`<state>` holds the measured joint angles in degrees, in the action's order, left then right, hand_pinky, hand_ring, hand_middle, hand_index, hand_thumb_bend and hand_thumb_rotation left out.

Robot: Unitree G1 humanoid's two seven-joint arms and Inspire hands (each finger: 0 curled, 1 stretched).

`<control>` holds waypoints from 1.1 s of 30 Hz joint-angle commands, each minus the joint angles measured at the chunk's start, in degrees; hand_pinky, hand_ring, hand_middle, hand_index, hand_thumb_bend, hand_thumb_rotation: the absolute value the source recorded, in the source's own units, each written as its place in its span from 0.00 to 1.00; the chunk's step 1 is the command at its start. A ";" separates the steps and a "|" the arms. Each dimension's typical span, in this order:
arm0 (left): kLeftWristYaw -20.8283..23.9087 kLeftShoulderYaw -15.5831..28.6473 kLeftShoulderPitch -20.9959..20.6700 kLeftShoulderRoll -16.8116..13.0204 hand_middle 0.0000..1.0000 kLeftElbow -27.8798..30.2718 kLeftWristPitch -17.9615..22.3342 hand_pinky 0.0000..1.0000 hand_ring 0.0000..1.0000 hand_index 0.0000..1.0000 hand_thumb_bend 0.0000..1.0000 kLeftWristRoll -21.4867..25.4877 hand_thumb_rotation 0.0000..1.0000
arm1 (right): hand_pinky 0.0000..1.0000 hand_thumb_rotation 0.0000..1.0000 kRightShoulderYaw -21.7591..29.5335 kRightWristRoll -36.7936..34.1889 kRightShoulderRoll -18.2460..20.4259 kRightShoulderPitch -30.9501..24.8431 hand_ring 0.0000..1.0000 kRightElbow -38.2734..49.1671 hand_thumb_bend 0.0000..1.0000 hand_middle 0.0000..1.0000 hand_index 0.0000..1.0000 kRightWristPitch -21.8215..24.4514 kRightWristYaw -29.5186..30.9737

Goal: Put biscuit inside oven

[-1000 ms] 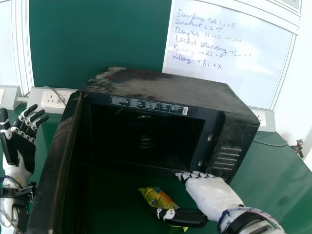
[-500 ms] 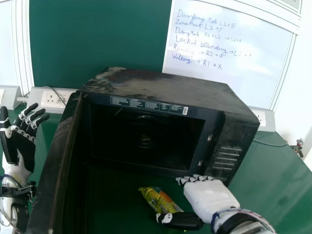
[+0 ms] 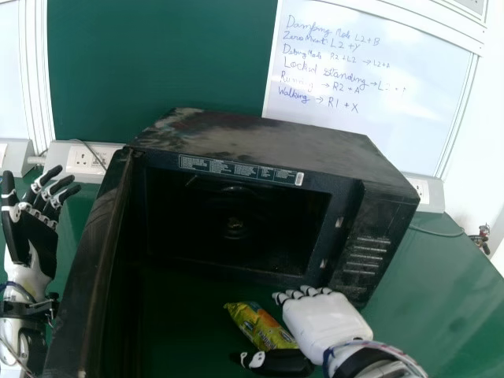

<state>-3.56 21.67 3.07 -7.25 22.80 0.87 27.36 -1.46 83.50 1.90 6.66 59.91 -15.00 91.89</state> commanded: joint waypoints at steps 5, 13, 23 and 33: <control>-0.08 -0.15 -0.51 -0.06 0.67 0.71 -0.21 0.68 0.66 0.72 0.64 0.32 0.60 | 0.96 0.43 -2.03 0.52 -0.88 -1.46 0.97 0.09 1.00 0.99 0.98 1.45 0.61; 0.58 0.05 -0.65 -0.18 0.68 1.30 -1.15 0.68 0.67 0.75 0.65 0.59 0.61 | 0.94 0.40 -2.72 1.90 -1.97 -2.67 0.96 0.09 1.00 0.98 0.97 2.59 0.61; -0.02 0.33 -0.69 -0.53 0.68 1.09 -1.14 0.68 0.67 0.75 0.64 1.46 0.61 | 0.89 0.39 -1.54 0.69 -3.01 -4.59 0.93 0.09 1.00 0.96 0.94 1.98 0.60; -0.56 0.83 -1.10 -0.64 0.67 0.36 -0.87 0.67 0.66 0.74 0.66 1.68 0.59 | 0.88 0.42 0.25 0.38 -4.76 -4.94 0.93 0.09 1.00 0.95 0.95 1.23 -0.16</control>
<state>-3.80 22.04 2.91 -7.46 23.59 -0.03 28.31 -1.43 83.97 -2.51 1.53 59.91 -13.54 91.86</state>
